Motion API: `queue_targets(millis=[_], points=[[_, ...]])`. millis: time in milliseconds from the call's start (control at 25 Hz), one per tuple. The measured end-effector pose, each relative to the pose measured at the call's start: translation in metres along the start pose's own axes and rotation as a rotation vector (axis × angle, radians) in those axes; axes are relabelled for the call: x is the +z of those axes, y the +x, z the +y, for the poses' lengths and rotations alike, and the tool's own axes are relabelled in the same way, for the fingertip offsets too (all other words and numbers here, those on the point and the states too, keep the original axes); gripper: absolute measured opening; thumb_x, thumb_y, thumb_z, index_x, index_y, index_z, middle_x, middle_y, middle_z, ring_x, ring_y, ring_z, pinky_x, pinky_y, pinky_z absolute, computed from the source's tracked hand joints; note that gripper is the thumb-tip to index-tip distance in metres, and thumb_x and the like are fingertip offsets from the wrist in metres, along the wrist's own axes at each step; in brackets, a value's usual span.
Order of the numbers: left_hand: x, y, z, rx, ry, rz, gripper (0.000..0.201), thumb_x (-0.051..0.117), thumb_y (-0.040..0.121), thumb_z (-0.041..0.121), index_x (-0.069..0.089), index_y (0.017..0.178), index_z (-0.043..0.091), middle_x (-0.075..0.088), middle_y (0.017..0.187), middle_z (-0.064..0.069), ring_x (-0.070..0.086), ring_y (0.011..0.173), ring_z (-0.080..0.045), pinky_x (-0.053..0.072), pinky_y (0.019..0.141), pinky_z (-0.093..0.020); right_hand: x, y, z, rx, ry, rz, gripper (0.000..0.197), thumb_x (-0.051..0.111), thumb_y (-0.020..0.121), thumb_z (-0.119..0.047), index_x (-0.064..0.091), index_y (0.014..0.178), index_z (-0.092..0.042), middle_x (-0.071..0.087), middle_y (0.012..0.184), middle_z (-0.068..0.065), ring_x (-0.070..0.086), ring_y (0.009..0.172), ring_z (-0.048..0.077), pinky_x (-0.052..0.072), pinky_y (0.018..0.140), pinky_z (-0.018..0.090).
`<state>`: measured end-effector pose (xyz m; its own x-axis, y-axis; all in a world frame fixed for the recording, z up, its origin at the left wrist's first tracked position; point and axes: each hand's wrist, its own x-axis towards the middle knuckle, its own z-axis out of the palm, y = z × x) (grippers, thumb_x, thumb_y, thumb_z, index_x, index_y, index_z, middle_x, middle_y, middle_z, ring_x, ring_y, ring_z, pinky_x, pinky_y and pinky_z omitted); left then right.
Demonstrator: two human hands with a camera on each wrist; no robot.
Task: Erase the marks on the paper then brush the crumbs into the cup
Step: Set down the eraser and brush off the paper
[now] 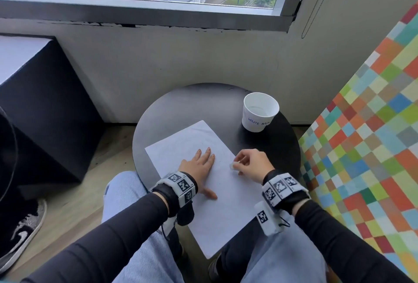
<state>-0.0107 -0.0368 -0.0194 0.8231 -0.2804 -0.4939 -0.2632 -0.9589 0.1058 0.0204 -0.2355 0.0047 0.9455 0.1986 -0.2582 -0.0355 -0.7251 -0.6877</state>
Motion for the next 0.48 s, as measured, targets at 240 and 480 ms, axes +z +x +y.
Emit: queue_targets(millis=[240,480], points=[[0.000,-0.001,0.001,-0.013,0.046,-0.007,0.130,0.065,0.070,0.077,-0.010,0.157,0.015,-0.020,0.164,-0.001,-0.008,0.152,-0.025,0.013,0.118,-0.061,0.040,-0.028,-0.012,-0.067,-0.029,-0.139,0.004,0.073,0.074,-0.020,0.071,0.076,-0.016,0.068,0.066,0.001,0.057,0.054,0.007,0.050,0.061,0.017],[-0.001,-0.001,0.002,-0.025,0.060,-0.013,0.131,0.063,0.070,0.079,-0.012,0.157,0.016,-0.021,0.164,-0.001,-0.008,0.152,-0.026,0.008,0.117,-0.064,0.036,-0.014,-0.004,-0.006,-0.008,0.076,0.004,0.069,0.076,-0.019,0.068,0.073,-0.021,0.065,0.062,-0.003,0.059,0.068,0.015,0.049,0.073,0.023]])
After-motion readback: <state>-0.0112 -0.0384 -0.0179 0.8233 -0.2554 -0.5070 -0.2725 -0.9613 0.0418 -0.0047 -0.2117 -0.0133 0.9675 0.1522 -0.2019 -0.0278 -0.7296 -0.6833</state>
